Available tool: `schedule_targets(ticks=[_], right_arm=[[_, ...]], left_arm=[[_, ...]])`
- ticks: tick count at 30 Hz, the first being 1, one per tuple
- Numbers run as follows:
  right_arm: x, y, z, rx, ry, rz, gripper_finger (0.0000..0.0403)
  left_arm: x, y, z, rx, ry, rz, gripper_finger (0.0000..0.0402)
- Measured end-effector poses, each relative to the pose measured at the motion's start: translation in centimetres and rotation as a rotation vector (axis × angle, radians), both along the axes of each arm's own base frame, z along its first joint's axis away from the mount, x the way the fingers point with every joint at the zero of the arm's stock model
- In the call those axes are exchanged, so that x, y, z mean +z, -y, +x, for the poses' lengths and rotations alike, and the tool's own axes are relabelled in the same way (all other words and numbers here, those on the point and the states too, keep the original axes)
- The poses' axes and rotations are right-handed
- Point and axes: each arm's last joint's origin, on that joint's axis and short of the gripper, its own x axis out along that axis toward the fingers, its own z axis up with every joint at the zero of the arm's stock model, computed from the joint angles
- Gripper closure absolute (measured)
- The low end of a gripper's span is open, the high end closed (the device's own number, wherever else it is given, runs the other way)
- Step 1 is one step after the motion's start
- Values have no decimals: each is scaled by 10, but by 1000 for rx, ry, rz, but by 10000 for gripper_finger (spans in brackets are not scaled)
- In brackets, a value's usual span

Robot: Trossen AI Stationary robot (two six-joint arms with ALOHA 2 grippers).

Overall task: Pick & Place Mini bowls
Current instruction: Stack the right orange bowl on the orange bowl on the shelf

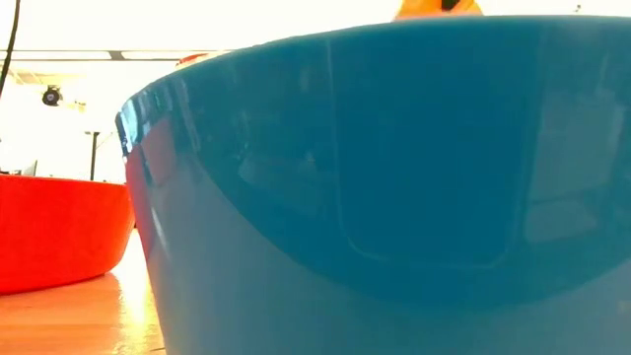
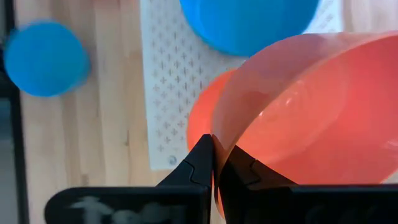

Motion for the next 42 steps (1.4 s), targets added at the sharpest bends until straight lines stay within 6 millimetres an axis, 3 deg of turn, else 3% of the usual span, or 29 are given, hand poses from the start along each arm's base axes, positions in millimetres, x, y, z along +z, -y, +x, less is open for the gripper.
schedule_targets(ticks=[9,24,36,42], right_arm=[[-28,-3,13,36,-208,-15,394],[-33,-4,18,45,-229,-21,393],[-32,-4,18,61,-216,-31,310],[-13,-4,17,65,-169,-27,281]], left_arm=[[0,0,0,6,2,-6,402],[0,0,0,9,3,-10,402],[0,0,0,14,5,-13,402],[0,0,0,15,5,-14,402]])
